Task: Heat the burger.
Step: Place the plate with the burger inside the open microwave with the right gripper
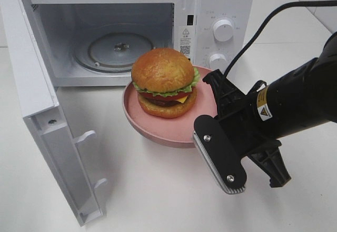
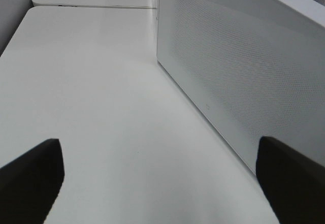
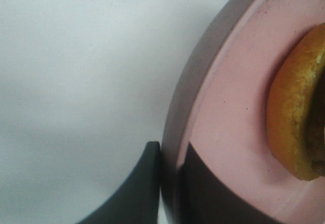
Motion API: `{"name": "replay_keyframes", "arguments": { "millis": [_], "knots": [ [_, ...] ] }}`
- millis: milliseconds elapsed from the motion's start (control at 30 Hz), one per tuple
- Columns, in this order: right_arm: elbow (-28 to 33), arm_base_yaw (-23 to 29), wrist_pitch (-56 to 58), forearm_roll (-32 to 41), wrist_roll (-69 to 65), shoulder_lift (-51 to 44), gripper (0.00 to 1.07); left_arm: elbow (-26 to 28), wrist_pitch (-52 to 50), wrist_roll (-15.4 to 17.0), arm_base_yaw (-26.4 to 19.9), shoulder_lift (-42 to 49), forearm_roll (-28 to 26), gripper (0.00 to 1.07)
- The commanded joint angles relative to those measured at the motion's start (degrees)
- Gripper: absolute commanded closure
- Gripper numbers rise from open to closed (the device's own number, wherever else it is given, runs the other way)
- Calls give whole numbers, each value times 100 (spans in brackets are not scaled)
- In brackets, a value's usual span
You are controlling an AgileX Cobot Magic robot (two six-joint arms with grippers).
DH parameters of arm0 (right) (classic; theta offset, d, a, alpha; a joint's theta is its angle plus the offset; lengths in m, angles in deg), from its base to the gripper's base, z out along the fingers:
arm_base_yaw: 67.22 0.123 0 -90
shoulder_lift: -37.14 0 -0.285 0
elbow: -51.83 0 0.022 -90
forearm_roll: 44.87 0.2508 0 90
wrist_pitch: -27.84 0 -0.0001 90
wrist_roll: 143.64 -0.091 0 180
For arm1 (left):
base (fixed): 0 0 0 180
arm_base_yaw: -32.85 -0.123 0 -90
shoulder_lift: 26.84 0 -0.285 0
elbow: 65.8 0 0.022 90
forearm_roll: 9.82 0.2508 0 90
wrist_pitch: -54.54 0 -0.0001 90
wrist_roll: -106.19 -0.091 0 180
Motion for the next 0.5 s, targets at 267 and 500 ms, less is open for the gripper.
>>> {"name": "replay_keyframes", "arguments": {
  "millis": [267, 500],
  "knots": [
    [-453, -17, -338, -235, -92, 178, 107, -29, -17, 0, -6, -6, -6, 9],
    [-647, -11, -361, -418, -355, 441, 107, -29, -17, 0, -6, -6, -6, 9]
  ]
}}
